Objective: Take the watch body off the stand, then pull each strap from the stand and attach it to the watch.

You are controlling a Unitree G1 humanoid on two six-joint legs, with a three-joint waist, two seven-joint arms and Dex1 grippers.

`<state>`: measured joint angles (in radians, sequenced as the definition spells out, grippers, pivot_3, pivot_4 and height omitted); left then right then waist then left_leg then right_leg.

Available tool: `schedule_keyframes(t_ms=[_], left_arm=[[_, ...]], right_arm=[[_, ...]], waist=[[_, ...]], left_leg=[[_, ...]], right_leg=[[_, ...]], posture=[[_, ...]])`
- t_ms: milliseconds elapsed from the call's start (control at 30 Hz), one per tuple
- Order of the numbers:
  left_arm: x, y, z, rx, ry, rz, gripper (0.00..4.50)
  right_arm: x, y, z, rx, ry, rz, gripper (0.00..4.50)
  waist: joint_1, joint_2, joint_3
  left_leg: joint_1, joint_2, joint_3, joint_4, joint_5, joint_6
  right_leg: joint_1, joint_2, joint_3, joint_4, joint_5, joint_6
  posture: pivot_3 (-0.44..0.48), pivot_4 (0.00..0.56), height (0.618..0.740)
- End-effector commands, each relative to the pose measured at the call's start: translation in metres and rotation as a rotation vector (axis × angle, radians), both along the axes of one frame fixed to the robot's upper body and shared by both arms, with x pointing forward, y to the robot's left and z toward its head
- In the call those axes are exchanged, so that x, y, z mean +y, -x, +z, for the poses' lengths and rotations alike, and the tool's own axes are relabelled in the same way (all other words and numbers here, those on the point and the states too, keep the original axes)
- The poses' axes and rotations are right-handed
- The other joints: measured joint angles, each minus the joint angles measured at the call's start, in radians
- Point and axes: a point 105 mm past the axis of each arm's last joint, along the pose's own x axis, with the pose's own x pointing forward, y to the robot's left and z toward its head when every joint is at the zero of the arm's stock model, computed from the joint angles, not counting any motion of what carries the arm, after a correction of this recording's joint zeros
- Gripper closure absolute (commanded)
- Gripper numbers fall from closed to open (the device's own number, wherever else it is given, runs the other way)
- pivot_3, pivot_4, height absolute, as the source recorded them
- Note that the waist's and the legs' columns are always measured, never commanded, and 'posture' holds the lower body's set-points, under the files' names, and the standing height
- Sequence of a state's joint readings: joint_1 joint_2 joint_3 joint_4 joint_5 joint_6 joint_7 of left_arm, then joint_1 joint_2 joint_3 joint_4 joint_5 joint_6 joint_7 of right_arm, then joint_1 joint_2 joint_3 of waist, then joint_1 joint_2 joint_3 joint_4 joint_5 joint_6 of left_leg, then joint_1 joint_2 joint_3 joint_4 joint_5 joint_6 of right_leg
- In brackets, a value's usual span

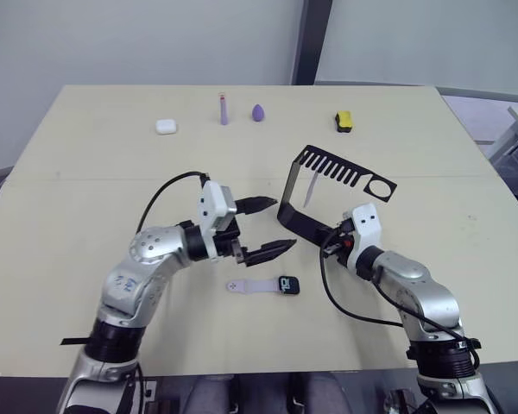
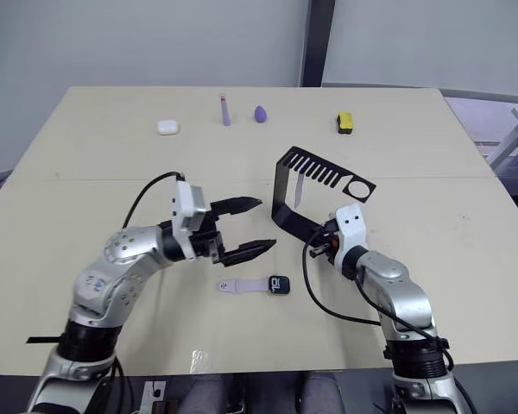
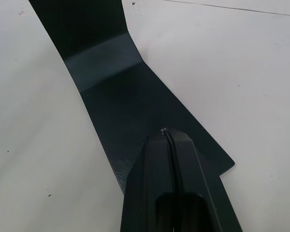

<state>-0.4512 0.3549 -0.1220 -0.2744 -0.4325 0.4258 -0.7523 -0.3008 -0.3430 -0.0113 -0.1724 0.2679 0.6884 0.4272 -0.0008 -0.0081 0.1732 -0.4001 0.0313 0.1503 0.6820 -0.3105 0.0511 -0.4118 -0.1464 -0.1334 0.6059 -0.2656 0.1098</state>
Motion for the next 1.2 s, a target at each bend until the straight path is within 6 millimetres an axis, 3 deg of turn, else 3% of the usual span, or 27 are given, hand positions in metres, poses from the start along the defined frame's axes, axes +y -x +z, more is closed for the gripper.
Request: schedule_keyframes(t_ms=[33, 367, 600, 800, 900, 1033, 1067, 1200], left_arm=[[-0.018, -0.009, 0.000, -0.033, -0.023, 0.030, 1.29], [-0.043, -0.034, -0.002, -0.048, 0.001, 0.173, 1.29], [-0.064, -0.038, -0.008, -0.034, -0.011, 0.177, 1.29], [-0.072, -0.052, -0.007, -0.034, -0.004, 0.255, 1.29], [-0.073, -0.054, -0.005, -0.045, 0.003, 0.268, 2.22], [-0.072, -0.057, -0.003, -0.073, 0.001, 0.278, 4.22], [-0.071, -0.058, -0.001, -0.076, 0.007, 0.280, 4.41], [-0.072, -0.053, 0.016, -0.104, 0.082, 0.233, 4.41]], right_arm=[[-0.012, 0.003, -0.022, 0.079, 0.045, -0.064, 4.50], [-0.009, 0.007, -0.021, 0.050, 0.036, -0.089, 4.50], [-0.006, 0.005, -0.023, 0.051, 0.040, -0.085, 4.50], [-0.005, 0.006, -0.022, 0.049, 0.026, -0.095, 4.50], [-0.006, 0.007, -0.023, 0.050, 0.026, -0.095, 4.50], [-0.008, 0.007, -0.022, 0.050, 0.026, -0.099, 4.50], [-0.008, 0.007, -0.022, 0.050, 0.026, -0.100, 4.50], [-0.009, 0.006, -0.022, 0.047, 0.025, -0.104, 4.50]], waist=[[-0.001, 0.000, 0.000], [-0.001, 0.000, 0.000], [0.000, 0.000, 0.000], [-0.001, 0.000, 0.000], [-0.001, 0.000, 0.000], [-0.001, 0.000, 0.000], [-0.001, 0.000, 0.000], [-0.001, 0.000, 0.000]], left_leg=[[0.000, 0.000, 0.000, 0.000, 0.000, 0.000], [-0.001, 0.000, 0.000, 0.000, 0.000, 0.001], [-0.001, 0.000, 0.000, 0.000, 0.000, 0.001], [-0.001, 0.001, 0.000, 0.000, 0.000, 0.001], [-0.001, 0.001, 0.000, 0.000, 0.000, 0.001], [-0.001, 0.001, 0.000, 0.000, 0.000, 0.001], [-0.002, 0.001, 0.000, 0.000, 0.000, 0.001], [-0.002, 0.001, -0.001, 0.000, 0.000, 0.001]], right_leg=[[0.000, 0.000, 0.000, 0.000, 0.000, 0.000], [0.000, 0.000, -0.001, -0.001, 0.000, 0.000], [0.000, 0.000, -0.001, -0.001, 0.000, 0.000], [0.000, 0.000, -0.002, -0.001, 0.000, 0.000], [-0.001, -0.001, -0.002, -0.001, 0.000, 0.000], [-0.001, -0.001, -0.002, -0.001, 0.000, 0.000], [-0.001, -0.001, -0.002, -0.001, 0.000, 0.000], [-0.001, -0.001, -0.002, -0.001, 0.000, 0.000]], posture=[[0.000, 0.150, 0.740], [0.000, 0.150, 0.740], [0.000, 0.150, 0.740], [0.000, 0.150, 0.740], [0.000, 0.150, 0.740], [0.000, 0.150, 0.740], [0.000, 0.150, 0.740], [0.000, 0.150, 0.740]])
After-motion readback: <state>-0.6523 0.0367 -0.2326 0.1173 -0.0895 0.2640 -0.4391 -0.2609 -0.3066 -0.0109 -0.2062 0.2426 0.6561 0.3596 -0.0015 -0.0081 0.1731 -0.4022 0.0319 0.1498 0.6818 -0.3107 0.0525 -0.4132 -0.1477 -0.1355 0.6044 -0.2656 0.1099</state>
